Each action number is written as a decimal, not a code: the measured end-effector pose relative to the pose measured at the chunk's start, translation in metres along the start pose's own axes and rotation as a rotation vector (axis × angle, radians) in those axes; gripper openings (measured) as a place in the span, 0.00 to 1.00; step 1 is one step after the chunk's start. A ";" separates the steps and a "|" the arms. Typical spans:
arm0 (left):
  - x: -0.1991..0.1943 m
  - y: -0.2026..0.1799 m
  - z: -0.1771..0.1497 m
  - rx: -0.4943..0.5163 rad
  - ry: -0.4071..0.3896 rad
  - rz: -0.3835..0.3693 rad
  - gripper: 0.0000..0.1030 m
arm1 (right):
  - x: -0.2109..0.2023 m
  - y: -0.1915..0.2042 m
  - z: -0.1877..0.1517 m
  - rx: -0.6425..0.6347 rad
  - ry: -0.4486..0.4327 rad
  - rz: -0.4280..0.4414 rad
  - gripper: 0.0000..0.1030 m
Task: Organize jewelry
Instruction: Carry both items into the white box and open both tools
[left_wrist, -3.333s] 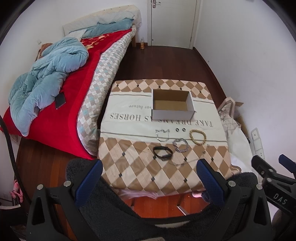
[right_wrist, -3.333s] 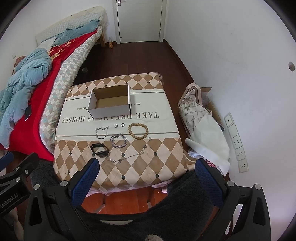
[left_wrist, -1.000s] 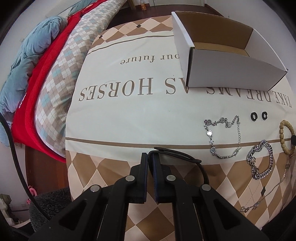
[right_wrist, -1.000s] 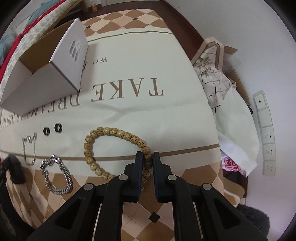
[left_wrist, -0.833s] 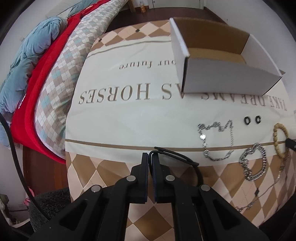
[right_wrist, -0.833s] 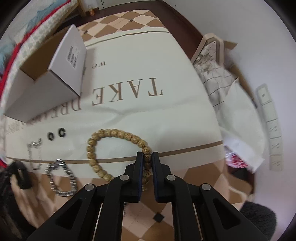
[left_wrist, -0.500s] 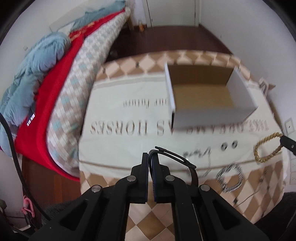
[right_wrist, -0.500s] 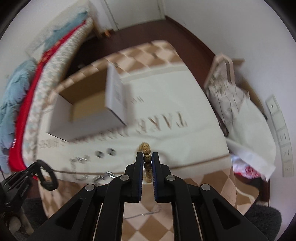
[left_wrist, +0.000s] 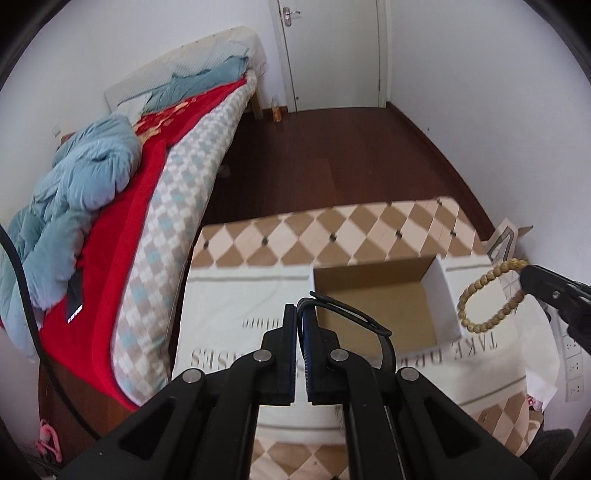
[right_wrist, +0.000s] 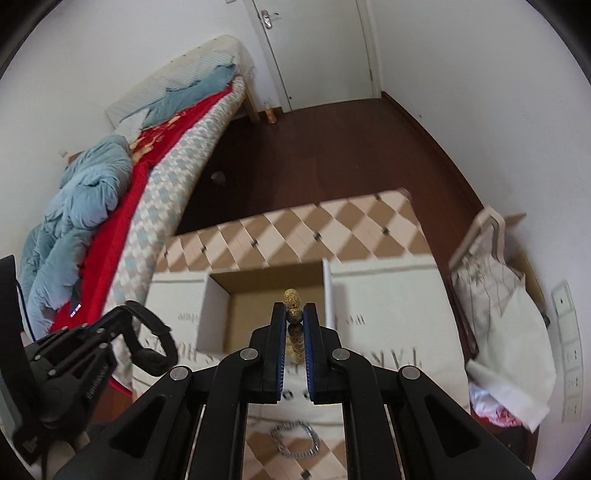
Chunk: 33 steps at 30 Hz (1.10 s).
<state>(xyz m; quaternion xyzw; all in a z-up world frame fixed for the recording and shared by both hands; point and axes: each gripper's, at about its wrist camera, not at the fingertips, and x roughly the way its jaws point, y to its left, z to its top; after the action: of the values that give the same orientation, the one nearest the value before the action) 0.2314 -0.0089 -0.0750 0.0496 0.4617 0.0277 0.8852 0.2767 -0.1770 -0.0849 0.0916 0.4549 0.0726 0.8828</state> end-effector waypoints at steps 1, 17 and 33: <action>0.002 -0.001 0.005 0.003 -0.003 -0.002 0.01 | 0.003 0.000 0.005 -0.001 0.002 0.003 0.09; 0.093 -0.006 0.042 -0.058 0.190 -0.170 0.01 | 0.098 -0.031 0.034 0.132 0.189 0.159 0.09; 0.095 -0.005 0.046 -0.013 0.174 -0.053 0.56 | 0.120 -0.039 0.024 0.143 0.313 0.117 0.46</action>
<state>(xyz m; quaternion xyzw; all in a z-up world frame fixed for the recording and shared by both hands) 0.3237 -0.0077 -0.1273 0.0287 0.5377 0.0114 0.8426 0.3669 -0.1918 -0.1749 0.1681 0.5847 0.1046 0.7867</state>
